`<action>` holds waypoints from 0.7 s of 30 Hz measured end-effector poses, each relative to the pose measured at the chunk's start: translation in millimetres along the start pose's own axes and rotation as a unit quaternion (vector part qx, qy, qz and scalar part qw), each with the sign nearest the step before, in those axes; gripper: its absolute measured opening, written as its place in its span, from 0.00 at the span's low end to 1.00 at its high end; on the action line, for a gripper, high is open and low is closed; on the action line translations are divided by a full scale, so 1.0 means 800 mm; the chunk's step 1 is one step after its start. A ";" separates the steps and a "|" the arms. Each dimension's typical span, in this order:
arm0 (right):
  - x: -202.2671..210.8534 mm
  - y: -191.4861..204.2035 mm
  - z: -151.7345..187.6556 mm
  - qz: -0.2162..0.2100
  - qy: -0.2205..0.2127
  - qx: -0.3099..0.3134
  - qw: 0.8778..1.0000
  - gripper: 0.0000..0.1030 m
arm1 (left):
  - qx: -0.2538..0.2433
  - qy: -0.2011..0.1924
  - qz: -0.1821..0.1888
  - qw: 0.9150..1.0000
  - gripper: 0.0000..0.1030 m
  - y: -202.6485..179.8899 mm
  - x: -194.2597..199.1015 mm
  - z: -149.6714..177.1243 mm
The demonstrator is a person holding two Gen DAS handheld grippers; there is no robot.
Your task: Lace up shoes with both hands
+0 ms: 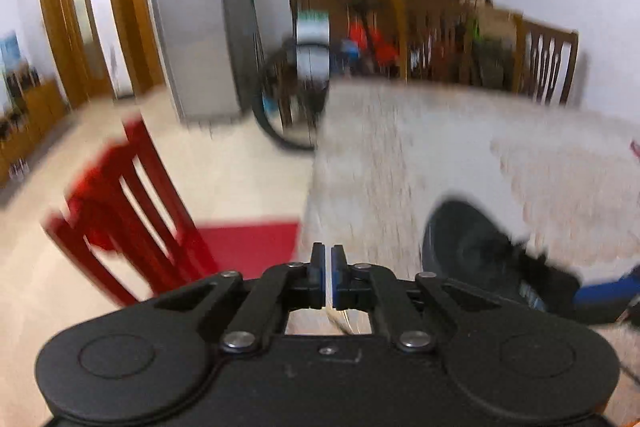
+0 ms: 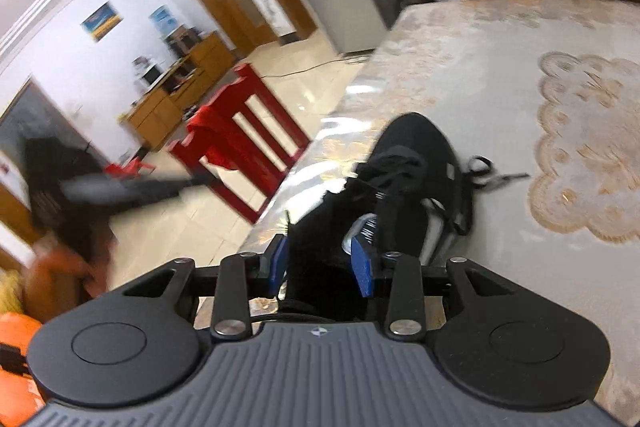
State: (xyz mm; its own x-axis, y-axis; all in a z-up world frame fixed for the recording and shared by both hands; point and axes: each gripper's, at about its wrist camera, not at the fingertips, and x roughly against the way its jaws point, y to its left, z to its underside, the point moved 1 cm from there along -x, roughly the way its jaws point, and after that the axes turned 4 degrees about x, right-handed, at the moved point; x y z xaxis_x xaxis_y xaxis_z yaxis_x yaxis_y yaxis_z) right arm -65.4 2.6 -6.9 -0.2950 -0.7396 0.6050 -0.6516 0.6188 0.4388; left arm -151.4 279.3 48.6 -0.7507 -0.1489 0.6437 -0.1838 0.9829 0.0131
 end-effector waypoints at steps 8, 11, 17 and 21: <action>-0.046 0.042 -0.034 -0.047 0.014 0.076 0.996 0.44 | 0.020 0.050 -0.006 0.999 0.13 0.018 -0.007 0.037; -0.113 0.071 -0.051 -0.013 0.072 0.112 0.991 0.46 | 0.043 0.097 0.015 0.994 0.26 0.031 -0.022 0.077; -0.257 0.120 -0.048 0.045 0.201 0.195 0.959 0.44 | 0.083 0.145 0.037 0.985 0.41 0.050 -0.032 0.132; -0.303 0.136 -0.033 0.096 0.237 0.258 0.932 0.36 | 0.093 0.142 0.052 0.984 0.46 0.061 -0.027 0.139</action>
State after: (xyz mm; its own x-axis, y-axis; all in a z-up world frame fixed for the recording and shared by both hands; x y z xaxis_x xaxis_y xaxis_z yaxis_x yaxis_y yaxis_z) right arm -46.5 256.2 -88.1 -0.1781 -0.3520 0.9189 -0.9042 0.4269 -0.0117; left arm -214.4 318.4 -49.8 -0.5683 0.0139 0.8227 -0.2475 0.9507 -0.1870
